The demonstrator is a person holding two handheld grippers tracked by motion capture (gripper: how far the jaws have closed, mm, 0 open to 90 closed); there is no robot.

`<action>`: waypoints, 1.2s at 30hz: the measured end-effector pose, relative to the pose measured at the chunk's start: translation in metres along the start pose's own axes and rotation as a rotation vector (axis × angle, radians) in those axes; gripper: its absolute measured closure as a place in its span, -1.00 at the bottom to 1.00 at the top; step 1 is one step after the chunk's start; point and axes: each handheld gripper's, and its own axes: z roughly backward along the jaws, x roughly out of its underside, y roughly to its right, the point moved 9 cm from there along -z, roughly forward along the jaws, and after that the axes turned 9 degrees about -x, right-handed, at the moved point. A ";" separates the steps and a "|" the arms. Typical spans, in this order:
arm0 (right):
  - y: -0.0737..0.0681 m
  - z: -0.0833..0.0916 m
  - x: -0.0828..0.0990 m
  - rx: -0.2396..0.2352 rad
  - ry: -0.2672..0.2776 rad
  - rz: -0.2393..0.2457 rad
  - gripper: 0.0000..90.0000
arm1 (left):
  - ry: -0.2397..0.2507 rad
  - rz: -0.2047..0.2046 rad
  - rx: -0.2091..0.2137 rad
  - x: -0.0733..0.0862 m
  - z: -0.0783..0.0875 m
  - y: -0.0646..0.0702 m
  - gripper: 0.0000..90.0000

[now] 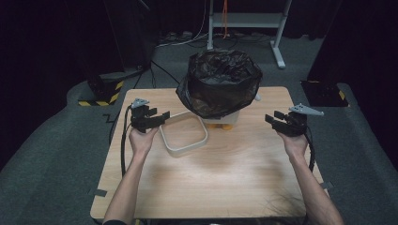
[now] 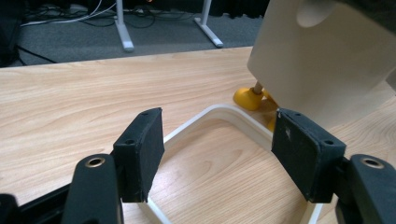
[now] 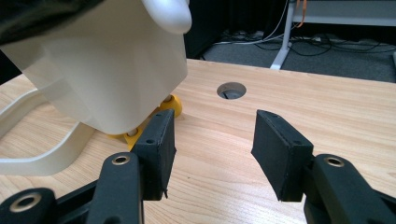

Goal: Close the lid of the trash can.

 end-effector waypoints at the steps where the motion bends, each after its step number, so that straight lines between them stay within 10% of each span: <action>1: 0.000 -0.002 0.002 0.001 -0.002 -0.002 0.08 | -0.001 -0.006 -0.004 0.001 0.000 -0.002 -0.25; 36: 0.023 -0.039 0.071 0.057 -0.117 -0.048 0.09 | 0.009 0.035 -0.112 0.052 -0.041 -0.032 -0.26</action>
